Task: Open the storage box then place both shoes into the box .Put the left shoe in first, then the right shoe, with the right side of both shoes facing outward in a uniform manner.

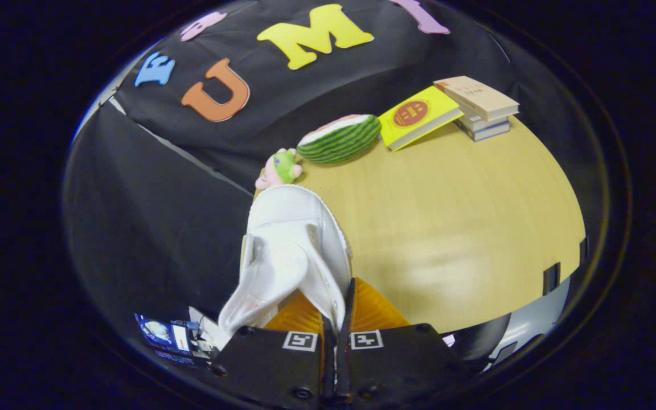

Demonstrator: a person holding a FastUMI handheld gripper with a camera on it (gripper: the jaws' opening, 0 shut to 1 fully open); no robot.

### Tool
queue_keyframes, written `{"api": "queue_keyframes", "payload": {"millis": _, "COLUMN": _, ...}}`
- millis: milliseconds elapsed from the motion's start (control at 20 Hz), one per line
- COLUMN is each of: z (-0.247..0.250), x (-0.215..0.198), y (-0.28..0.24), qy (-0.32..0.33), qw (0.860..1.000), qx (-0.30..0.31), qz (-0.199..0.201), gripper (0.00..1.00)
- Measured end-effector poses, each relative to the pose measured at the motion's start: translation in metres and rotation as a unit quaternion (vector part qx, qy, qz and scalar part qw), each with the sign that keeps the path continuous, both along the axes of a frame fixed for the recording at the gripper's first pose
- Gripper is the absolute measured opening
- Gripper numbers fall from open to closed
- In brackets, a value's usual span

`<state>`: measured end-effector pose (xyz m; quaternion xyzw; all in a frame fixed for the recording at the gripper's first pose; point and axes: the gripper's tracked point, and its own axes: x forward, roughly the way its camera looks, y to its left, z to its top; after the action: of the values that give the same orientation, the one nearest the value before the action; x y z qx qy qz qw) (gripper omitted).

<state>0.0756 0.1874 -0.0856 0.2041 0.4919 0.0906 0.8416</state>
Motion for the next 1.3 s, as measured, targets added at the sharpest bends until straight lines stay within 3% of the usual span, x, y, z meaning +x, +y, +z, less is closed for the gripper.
{"api": "queue_keyframes", "payload": {"millis": 350, "z": -0.047, "x": 0.031, "y": 0.099, "qy": 0.035, "qw": 0.999, "qx": -0.024, "qz": 0.035, "gripper": 0.08}}
{"api": "queue_keyframes", "payload": {"millis": 750, "z": -0.086, "x": 0.031, "y": 0.125, "qy": 0.071, "qw": 0.995, "qx": -0.053, "qz": 0.041, "gripper": 0.11}}
{"api": "queue_keyframes", "payload": {"millis": 950, "z": -0.103, "x": 0.036, "y": 0.113, "qy": 0.081, "qw": 0.994, "qx": -0.060, "qz": 0.029, "gripper": 0.25}}
{"api": "queue_keyframes", "payload": {"millis": 1150, "z": -0.101, "x": 0.029, "y": 0.118, "qy": 0.080, "qw": 0.995, "qx": -0.031, "qz": 0.045, "gripper": 0.47}}
{"api": "queue_keyframes", "payload": {"millis": 1300, "z": -0.085, "x": 0.032, "y": 0.117, "qy": 0.048, "qw": 0.997, "qx": -0.031, "qz": 0.052, "gripper": 0.48}}
